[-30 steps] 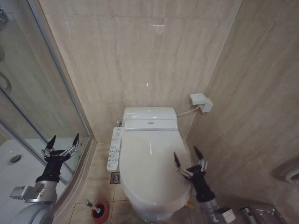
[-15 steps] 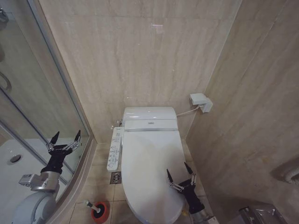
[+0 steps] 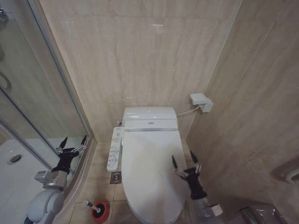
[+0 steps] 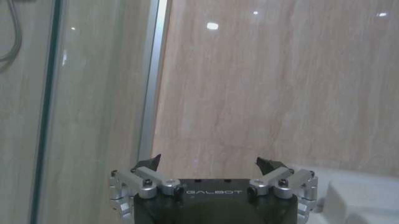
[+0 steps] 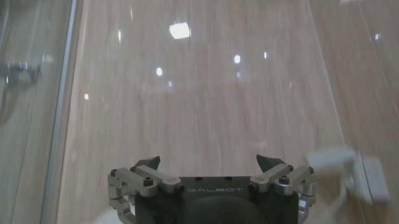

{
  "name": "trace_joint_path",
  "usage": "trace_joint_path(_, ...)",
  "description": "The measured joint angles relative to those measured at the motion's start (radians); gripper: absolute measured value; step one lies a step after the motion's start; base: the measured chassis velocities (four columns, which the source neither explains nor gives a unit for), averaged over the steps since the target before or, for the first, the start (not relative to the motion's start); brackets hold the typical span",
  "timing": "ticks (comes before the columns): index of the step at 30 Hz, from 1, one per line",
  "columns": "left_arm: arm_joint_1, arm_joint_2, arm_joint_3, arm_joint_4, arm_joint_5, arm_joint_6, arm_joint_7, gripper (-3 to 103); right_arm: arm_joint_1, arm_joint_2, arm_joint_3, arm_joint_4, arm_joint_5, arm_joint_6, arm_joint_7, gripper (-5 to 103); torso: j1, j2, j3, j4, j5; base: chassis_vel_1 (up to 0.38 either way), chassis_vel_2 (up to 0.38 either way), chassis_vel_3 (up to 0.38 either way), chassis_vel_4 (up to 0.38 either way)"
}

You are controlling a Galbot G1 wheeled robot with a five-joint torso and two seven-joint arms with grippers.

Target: Open the toilet lid, clean the toilet bowl with a toilet brush, close the toilet lid, and flush.

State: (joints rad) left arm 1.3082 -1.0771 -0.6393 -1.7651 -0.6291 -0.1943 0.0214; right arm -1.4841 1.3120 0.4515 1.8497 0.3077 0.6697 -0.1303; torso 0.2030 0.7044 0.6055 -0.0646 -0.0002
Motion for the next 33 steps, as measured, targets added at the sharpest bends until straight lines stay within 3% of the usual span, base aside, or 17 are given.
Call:
trace_joint_path(6, -0.038, 0.013, 0.001, 0.069, 0.002, -0.022, 0.045, 100, 0.029, -0.023, 0.005, 0.061, 0.03, -0.027, -0.001, 100, 0.0, 0.0, 0.0, 0.0012, 0.0001, 0.0, 0.0, 0.0, 0.0)
trace_joint_path(9, -0.129, 0.034, 0.065, 0.175, -0.008, -0.077, 0.118, 102, 0.037, -0.012, 0.008, 0.06, 0.033, -0.029, -0.002, 100, 0.0, 0.0, 0.0, -0.0001, 0.0001, 0.0, 0.0, 0.0, 0.0)
trace_joint_path(14, -0.246, 0.044, 0.143, 0.294, -0.045, -0.137, 0.193, 102, 0.053, 0.012, 0.001, 0.043, 0.033, -0.03, -0.003, 100, 0.0, 0.0, 0.0, 0.0003, 0.0001, 0.0, 0.0, 0.0, 0.0)
trace_joint_path(16, -0.284, 0.044, 0.161, 0.33, -0.054, -0.145, 0.211, 102, 0.056, 0.019, 0.0, 0.037, 0.033, -0.031, -0.004, 100, 0.0, 0.0, 0.0, 0.0009, 0.0004, 0.0, 0.0, 0.0, 0.0)
trace_joint_path(17, -0.317, 0.042, 0.178, 0.36, -0.06, -0.149, 0.223, 94, 0.058, 0.027, -0.001, 0.032, 0.032, -0.031, -0.004, 100, 0.0, 0.0, 0.0, 0.0008, 0.0003, 0.0, 0.0, 0.0, 0.0)
trace_joint_path(33, -0.625, -0.039, 0.322, 0.665, -0.041, -0.155, 0.306, 93, 0.059, 0.092, 0.012, -0.001, 0.032, -0.031, 0.0, 100, 0.0, 0.0, 0.0, 0.0008, 0.0003, 0.0, 0.0, 0.0, 0.0)
